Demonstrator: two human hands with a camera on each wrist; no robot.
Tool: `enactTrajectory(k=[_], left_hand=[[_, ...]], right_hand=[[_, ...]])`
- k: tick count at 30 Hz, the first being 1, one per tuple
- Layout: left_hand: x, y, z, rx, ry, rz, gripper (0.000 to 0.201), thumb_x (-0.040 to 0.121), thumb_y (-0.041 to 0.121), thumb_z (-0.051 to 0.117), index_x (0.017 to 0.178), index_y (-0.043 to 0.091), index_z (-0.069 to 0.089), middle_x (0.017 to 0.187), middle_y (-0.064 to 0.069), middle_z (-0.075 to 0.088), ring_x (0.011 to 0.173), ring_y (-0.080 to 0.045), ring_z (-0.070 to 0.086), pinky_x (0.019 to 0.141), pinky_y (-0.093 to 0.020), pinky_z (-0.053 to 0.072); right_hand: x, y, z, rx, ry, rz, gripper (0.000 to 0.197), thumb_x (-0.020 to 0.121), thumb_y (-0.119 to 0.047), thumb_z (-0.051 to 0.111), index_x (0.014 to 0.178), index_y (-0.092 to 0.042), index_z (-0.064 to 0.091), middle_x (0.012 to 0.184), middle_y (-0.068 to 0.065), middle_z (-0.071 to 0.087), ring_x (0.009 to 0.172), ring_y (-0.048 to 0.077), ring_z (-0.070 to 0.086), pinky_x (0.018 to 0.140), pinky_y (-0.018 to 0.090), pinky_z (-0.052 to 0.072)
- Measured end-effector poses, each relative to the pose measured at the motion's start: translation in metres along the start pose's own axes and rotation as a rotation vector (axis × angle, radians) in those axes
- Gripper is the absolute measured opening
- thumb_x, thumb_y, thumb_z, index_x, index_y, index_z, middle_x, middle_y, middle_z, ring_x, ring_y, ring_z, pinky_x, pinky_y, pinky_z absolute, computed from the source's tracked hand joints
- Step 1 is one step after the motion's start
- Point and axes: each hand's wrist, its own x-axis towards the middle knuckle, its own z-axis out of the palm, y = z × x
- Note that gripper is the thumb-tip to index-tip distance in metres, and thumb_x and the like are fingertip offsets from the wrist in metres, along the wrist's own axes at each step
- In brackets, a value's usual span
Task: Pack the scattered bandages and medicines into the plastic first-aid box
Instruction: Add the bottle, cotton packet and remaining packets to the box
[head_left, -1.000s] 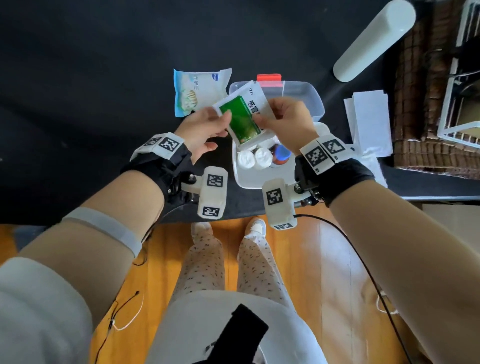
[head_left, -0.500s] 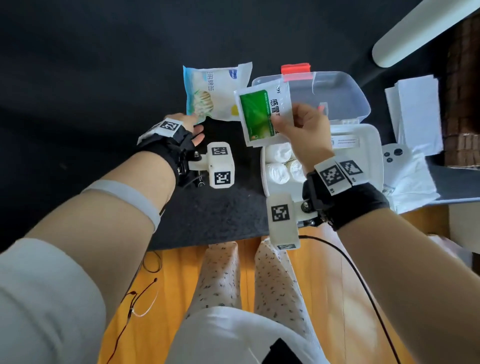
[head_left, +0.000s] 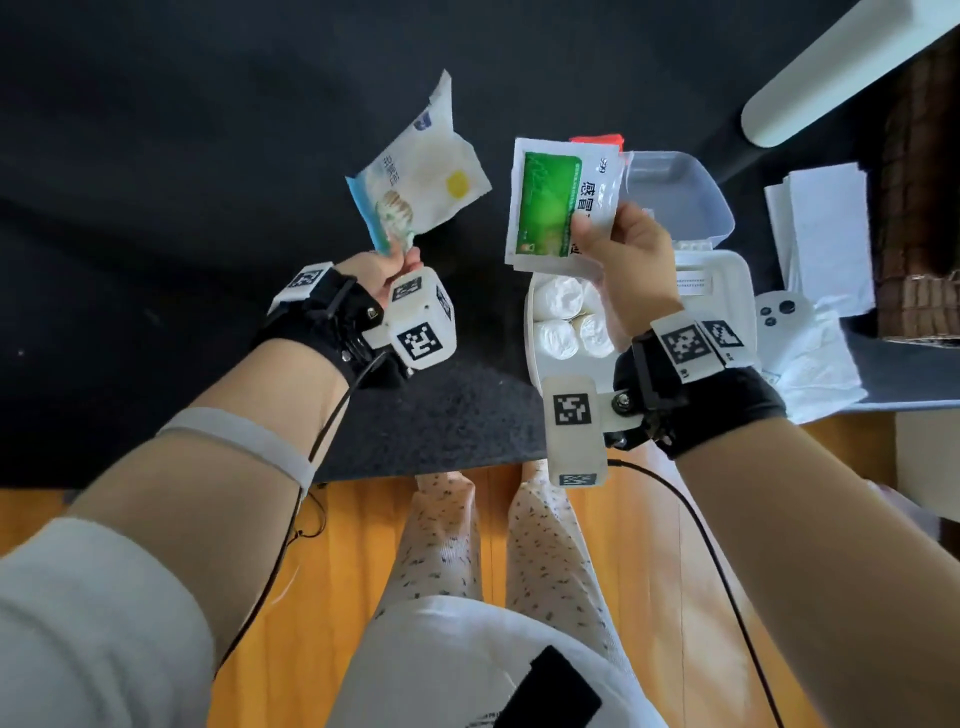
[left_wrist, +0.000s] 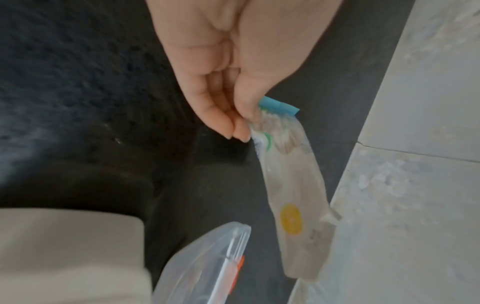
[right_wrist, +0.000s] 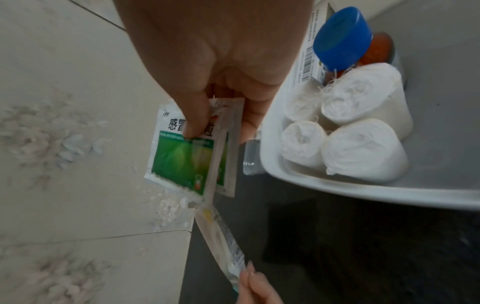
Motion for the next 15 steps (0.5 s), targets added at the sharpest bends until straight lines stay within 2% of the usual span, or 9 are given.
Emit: enactTrajectory(k=[2, 4, 6, 7, 9, 10, 12, 13, 15], left_hand=[[-0.019, -0.003, 0.006, -0.062, -0.038, 0.026, 0.033, 0.102, 0.007, 0.026, 0.074, 0.011, 0.042, 0.069, 0.002, 0.047, 0.064, -0.007, 0.042, 0.05, -0.012, 0.043], [-0.038, -0.006, 0.017, -0.091, -0.043, 0.052, 0.026, 0.1, 0.003, 0.033, 0.078, 0.01, 0.047, 0.074, -0.002, 0.048, 0.058, -0.005, 0.055, 0.048, -0.01, 0.049], [-0.054, -0.008, 0.03, -0.071, -0.087, 0.089, 0.022, 0.097, 0.0, 0.038, 0.08, 0.009, 0.049, 0.076, -0.006, 0.049, 0.042, -0.002, 0.06, 0.047, -0.011, 0.052], [-0.061, -0.009, 0.036, -0.061, -0.102, 0.105, 0.021, 0.097, -0.001, 0.039, 0.081, 0.009, 0.05, 0.077, -0.006, 0.051, 0.04, -0.002, 0.061, 0.048, -0.012, 0.053], [-0.074, -0.01, 0.048, -0.038, -0.123, 0.124, 0.016, 0.095, -0.002, 0.042, 0.088, 0.008, 0.052, 0.081, -0.006, 0.054, 0.044, -0.002, 0.064, 0.053, -0.015, 0.056], [-0.08, -0.011, 0.054, 0.004, -0.141, 0.137, 0.015, 0.094, -0.003, 0.043, 0.096, 0.008, 0.053, 0.083, -0.005, 0.057, 0.05, -0.003, 0.067, 0.057, -0.017, 0.057], [-0.092, -0.014, 0.063, 0.122, -0.197, 0.15, 0.025, 0.093, -0.003, 0.047, 0.114, 0.009, 0.051, 0.093, -0.002, 0.061, 0.073, -0.008, 0.069, 0.072, -0.021, 0.056], [-0.097, -0.016, 0.068, 0.164, -0.214, 0.153, 0.032, 0.092, -0.003, 0.049, 0.122, 0.009, 0.049, 0.1, -0.002, 0.063, 0.086, -0.012, 0.067, 0.083, -0.025, 0.054], [-0.104, -0.021, 0.074, 0.205, -0.222, 0.172, 0.046, 0.09, -0.007, 0.049, 0.132, 0.01, 0.045, 0.115, -0.003, 0.059, 0.106, -0.017, 0.058, 0.101, -0.034, 0.044]], right_hand=[[-0.008, -0.011, 0.0, 0.1, -0.067, 0.001, 0.025, 0.075, -0.023, 0.065, 0.09, -0.003, 0.062, 0.091, 0.023, 0.06, 0.091, 0.036, 0.06, 0.099, 0.058, 0.044], [-0.016, -0.026, -0.003, 0.176, -0.141, 0.012, 0.008, 0.084, -0.011, 0.059, 0.09, -0.007, 0.061, 0.091, 0.017, 0.062, 0.088, 0.03, 0.061, 0.098, 0.052, 0.047], [-0.019, -0.038, -0.008, 0.186, -0.197, 0.021, 0.008, 0.09, -0.003, 0.053, 0.092, -0.006, 0.061, 0.091, 0.014, 0.065, 0.078, 0.02, 0.066, 0.081, 0.037, 0.058], [-0.018, -0.042, -0.012, 0.148, -0.21, 0.024, 0.008, 0.09, -0.003, 0.054, 0.092, -0.005, 0.061, 0.093, 0.015, 0.066, 0.078, 0.02, 0.068, 0.075, 0.033, 0.059], [-0.02, -0.049, -0.022, 0.05, -0.198, 0.022, 0.005, 0.087, -0.005, 0.058, 0.087, -0.007, 0.062, 0.096, 0.016, 0.066, 0.088, 0.03, 0.067, 0.085, 0.044, 0.056], [-0.021, -0.052, -0.029, 0.024, -0.185, 0.021, 0.006, 0.087, -0.005, 0.059, 0.082, -0.009, 0.062, 0.091, 0.014, 0.067, 0.087, 0.03, 0.066, 0.089, 0.048, 0.054], [-0.022, -0.053, -0.048, 0.004, -0.163, -0.01, 0.015, 0.085, -0.004, 0.061, 0.073, -0.012, 0.06, 0.078, 0.005, 0.066, 0.074, 0.021, 0.065, 0.088, 0.046, 0.055], [-0.022, -0.052, -0.059, -0.006, -0.158, -0.046, 0.018, 0.084, -0.003, 0.062, 0.07, -0.013, 0.059, 0.071, 0.001, 0.066, 0.067, 0.015, 0.063, 0.083, 0.04, 0.058], [-0.025, -0.05, -0.08, -0.044, -0.17, -0.119, 0.023, 0.084, -0.001, 0.062, 0.067, -0.015, 0.056, 0.055, -0.011, 0.064, 0.052, 0.001, 0.059, 0.061, 0.02, 0.055]])
